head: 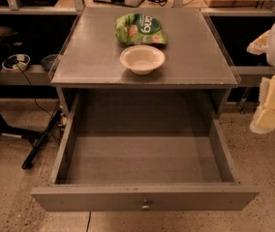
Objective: Close top drawer
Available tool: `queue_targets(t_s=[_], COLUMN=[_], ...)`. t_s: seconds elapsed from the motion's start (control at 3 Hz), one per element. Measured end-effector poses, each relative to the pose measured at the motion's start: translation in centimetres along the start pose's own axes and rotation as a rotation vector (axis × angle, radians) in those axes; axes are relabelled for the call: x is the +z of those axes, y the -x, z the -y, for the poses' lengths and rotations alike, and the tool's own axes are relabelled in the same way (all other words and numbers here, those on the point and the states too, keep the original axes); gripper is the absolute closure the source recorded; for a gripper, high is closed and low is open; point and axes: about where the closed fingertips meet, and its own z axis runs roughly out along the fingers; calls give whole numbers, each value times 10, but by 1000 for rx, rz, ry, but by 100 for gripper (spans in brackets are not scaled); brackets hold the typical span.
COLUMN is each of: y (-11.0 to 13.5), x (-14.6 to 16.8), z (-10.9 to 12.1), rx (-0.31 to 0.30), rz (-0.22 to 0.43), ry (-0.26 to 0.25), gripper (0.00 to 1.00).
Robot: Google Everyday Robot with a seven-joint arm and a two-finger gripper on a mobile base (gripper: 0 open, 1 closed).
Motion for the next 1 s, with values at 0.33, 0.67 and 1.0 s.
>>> queue_targets(t_s=[0.33, 0.67, 1.0], y=[0, -5, -19], x=[0, 0, 1], z=[0, -4, -18], rx=[0, 51, 143], rz=[0, 57, 171], ry=[0, -36, -79], gripper=[0, 0, 0])
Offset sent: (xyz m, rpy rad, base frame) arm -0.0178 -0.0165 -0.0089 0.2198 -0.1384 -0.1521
